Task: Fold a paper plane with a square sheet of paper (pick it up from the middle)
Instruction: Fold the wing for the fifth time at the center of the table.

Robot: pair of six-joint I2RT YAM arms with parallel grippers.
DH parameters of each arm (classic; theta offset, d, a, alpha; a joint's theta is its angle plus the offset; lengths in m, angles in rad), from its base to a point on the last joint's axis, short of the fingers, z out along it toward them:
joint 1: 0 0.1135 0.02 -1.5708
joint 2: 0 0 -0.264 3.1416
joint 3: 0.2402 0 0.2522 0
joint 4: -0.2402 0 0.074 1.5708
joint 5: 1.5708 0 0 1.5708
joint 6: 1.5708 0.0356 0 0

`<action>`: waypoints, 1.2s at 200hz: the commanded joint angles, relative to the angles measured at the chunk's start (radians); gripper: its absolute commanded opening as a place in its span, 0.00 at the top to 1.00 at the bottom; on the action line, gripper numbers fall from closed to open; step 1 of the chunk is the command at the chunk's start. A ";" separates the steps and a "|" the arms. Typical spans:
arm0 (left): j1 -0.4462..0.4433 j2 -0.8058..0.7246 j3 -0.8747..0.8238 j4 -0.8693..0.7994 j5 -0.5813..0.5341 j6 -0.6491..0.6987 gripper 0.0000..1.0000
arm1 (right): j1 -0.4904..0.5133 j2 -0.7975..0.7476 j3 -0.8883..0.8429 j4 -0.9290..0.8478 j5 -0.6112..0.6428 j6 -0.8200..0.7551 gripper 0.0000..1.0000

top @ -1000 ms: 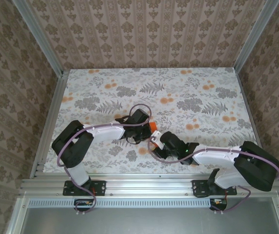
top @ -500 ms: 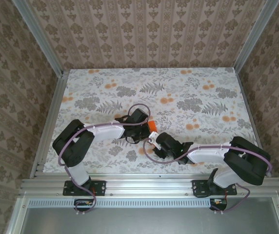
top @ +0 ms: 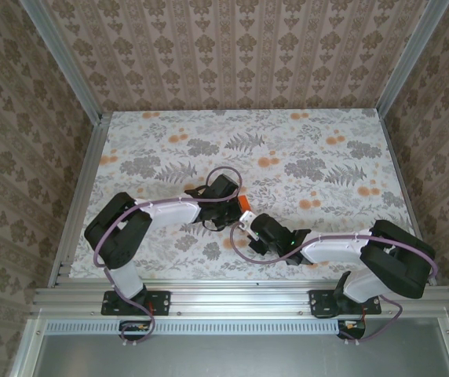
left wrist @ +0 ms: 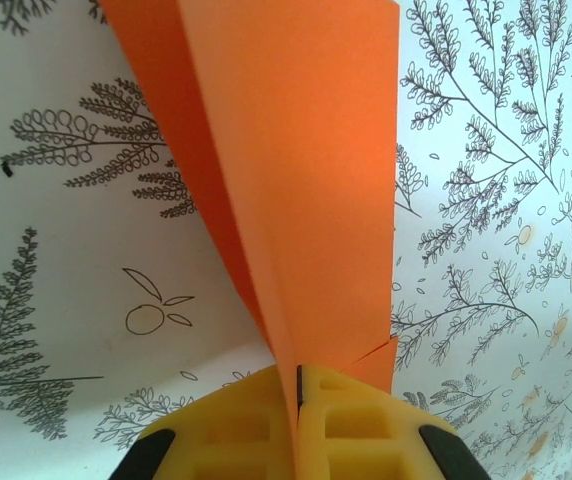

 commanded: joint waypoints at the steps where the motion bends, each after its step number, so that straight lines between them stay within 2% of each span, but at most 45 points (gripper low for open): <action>1: -0.014 -0.016 0.018 -0.004 0.017 0.000 1.00 | -0.009 -0.007 -0.007 0.044 -0.003 0.050 0.94; 21: -0.013 -0.024 0.014 -0.007 0.011 0.000 0.98 | -0.021 0.005 -0.005 0.045 -0.031 0.084 1.00; 49: -0.012 -0.045 0.002 -0.010 -0.003 0.002 0.96 | -0.044 -0.004 -0.014 0.055 -0.071 0.138 1.00; 87: -0.006 -0.059 -0.004 -0.020 -0.008 0.003 0.91 | -0.102 -0.034 -0.052 0.108 -0.194 0.202 1.00; 106: -0.007 -0.060 -0.005 -0.013 -0.005 0.004 0.94 | -0.118 -0.067 -0.055 0.106 -0.229 0.203 1.00; 129: -0.007 -0.058 0.003 -0.016 -0.003 0.004 0.97 | -0.119 -0.090 -0.060 0.102 -0.232 0.185 0.85; 145: -0.007 -0.057 0.004 -0.015 0.001 0.004 0.98 | -0.118 -0.099 -0.057 0.093 -0.238 0.158 0.81; 155: -0.007 -0.055 0.004 -0.016 0.003 0.004 0.98 | -0.118 -0.094 -0.045 0.074 -0.236 0.138 0.74; 176: -0.007 -0.053 0.005 -0.013 0.006 0.002 0.98 | -0.117 -0.070 -0.011 0.029 -0.236 0.105 0.72; 195: -0.007 -0.051 0.010 -0.015 0.008 0.002 0.98 | -0.111 -0.053 0.006 0.023 -0.226 0.077 0.62; 240: -0.006 -0.045 0.015 -0.018 0.011 -0.001 0.98 | -0.090 -0.026 0.035 0.023 -0.178 0.022 0.55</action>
